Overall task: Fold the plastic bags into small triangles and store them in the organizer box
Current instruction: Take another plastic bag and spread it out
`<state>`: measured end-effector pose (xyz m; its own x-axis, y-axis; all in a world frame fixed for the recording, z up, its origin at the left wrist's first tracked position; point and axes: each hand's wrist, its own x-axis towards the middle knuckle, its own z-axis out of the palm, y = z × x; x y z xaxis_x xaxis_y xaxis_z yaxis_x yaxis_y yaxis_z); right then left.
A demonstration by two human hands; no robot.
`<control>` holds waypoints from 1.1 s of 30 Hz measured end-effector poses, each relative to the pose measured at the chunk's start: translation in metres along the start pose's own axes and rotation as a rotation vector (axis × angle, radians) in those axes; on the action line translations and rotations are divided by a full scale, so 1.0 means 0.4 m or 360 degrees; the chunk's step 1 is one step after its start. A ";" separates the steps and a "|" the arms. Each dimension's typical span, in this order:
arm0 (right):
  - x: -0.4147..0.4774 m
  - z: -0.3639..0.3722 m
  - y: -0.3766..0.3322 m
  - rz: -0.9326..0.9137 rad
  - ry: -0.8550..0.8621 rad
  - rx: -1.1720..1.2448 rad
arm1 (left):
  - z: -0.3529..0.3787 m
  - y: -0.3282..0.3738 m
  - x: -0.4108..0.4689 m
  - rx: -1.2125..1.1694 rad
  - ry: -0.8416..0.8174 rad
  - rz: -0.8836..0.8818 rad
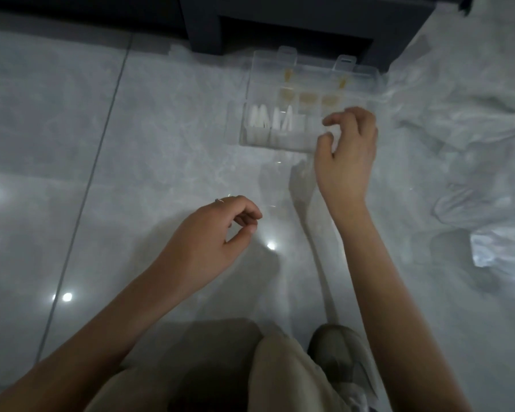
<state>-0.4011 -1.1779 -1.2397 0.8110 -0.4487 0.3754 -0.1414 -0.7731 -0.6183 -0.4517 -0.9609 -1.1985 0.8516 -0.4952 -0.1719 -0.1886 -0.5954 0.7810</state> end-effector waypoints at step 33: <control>-0.314 -0.049 -0.071 -0.1119 -0.0752 0.0381 | 0.030 0.025 -0.003 -0.0869 0.0346 -0.0474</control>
<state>-0.5102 -1.1086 -1.2557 0.8229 0.3695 0.4316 0.5590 -0.6621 -0.4991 -0.4603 -0.9739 -1.1978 0.9192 -0.1856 -0.3473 0.2971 -0.2520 0.9210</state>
